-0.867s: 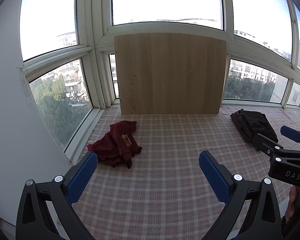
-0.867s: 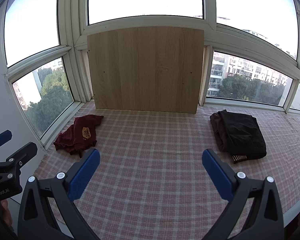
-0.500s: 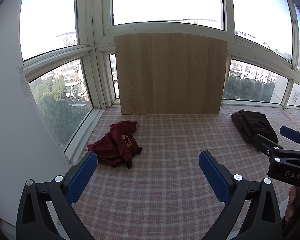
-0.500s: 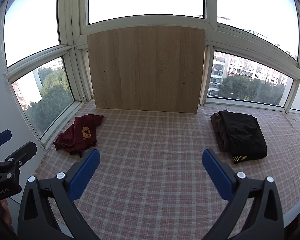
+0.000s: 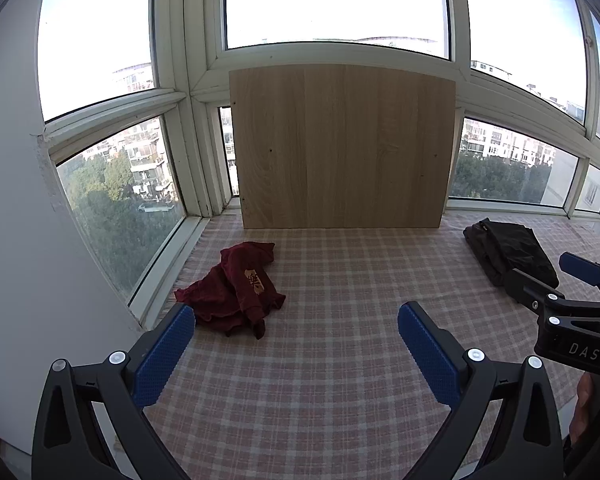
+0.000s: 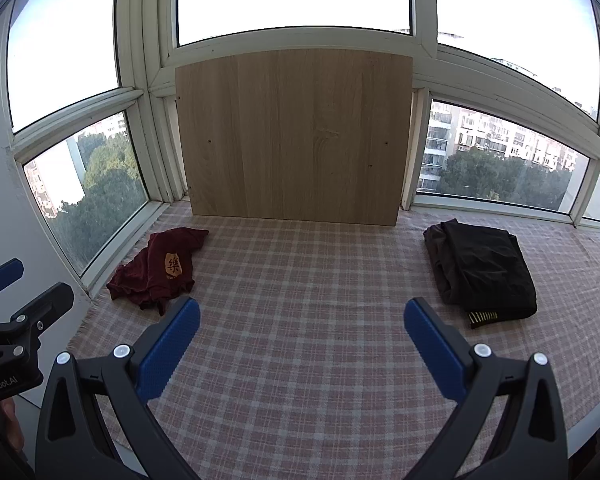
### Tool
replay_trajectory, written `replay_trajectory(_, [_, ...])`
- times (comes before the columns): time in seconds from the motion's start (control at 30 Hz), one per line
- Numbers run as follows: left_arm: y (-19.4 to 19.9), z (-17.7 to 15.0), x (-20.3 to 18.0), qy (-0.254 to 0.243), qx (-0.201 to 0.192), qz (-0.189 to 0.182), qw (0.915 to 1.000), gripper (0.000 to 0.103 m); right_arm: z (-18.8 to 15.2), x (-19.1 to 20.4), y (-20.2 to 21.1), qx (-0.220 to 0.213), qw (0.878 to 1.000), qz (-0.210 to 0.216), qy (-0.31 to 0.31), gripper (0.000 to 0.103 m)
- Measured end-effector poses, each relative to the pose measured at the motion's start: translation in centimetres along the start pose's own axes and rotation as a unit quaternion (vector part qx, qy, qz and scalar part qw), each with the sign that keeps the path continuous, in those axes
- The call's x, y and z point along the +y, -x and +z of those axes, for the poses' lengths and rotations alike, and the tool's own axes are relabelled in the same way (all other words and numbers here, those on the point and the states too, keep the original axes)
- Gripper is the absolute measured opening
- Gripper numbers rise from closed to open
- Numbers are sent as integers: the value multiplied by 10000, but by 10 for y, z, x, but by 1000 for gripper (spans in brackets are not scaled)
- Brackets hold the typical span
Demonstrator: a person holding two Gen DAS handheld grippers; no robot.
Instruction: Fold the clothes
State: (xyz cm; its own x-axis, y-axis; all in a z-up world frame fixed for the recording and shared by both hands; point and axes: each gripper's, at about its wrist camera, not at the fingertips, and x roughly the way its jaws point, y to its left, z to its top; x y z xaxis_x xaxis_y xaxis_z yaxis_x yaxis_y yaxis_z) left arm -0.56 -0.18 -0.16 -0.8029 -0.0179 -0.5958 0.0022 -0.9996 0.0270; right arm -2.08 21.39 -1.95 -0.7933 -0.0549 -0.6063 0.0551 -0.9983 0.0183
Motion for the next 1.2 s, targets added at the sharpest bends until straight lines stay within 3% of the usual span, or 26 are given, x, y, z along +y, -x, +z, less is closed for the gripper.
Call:
replay_trajectory(0.67, [-21,1,15,191,140,216,9995,103,6,12,-26,133,9996,172,186,103])
replay_trajectory(1.2, [-62,8,53,516,290,733,9956,103,31,48,-75,136,9955,548,765,103])
